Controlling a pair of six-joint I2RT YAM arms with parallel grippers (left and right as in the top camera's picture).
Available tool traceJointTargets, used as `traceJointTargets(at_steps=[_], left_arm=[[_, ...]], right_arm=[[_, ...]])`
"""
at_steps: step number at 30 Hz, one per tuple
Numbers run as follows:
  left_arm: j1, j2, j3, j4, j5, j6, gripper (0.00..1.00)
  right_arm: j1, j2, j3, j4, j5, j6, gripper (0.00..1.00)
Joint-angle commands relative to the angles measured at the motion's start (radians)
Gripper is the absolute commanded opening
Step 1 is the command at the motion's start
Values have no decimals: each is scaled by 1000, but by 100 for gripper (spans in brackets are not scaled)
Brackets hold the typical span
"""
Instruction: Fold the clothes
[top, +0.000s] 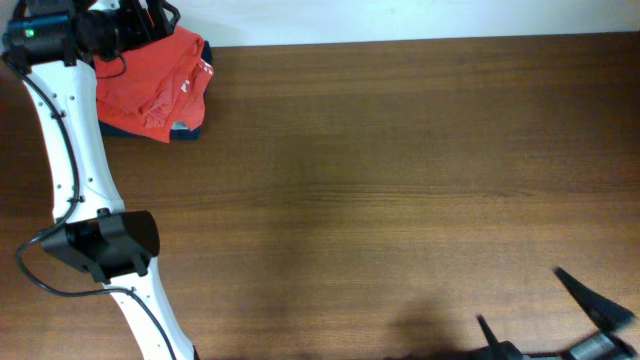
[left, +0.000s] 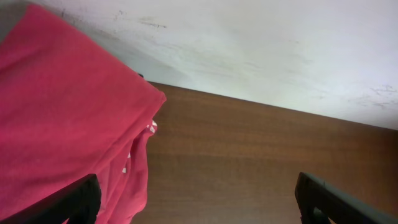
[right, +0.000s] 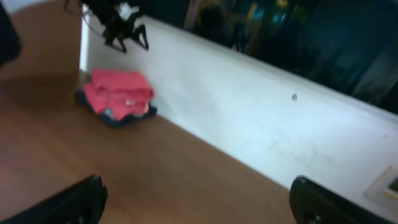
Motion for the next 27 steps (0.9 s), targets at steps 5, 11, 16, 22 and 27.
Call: traceJointTargets(at_steps=[5,11,16,22,27], left_arm=[[1,10,-3,-2,0,2,99],[1,10,-3,-2,0,2,99],[1,10,-3,-2,0,2,99],[1,10,-3,-2,0,2,99],[1,10,-3,-2,0,2,99]], right_arm=[[-8,-178,-472,430,27,107,99],[-9,-210,-743,780,58,138,99],[-9,-210,-870,931,173,271,98],[-21,-210,-963,999,209,298,99],[-64,-210,-1026,1022,209,327,99]])
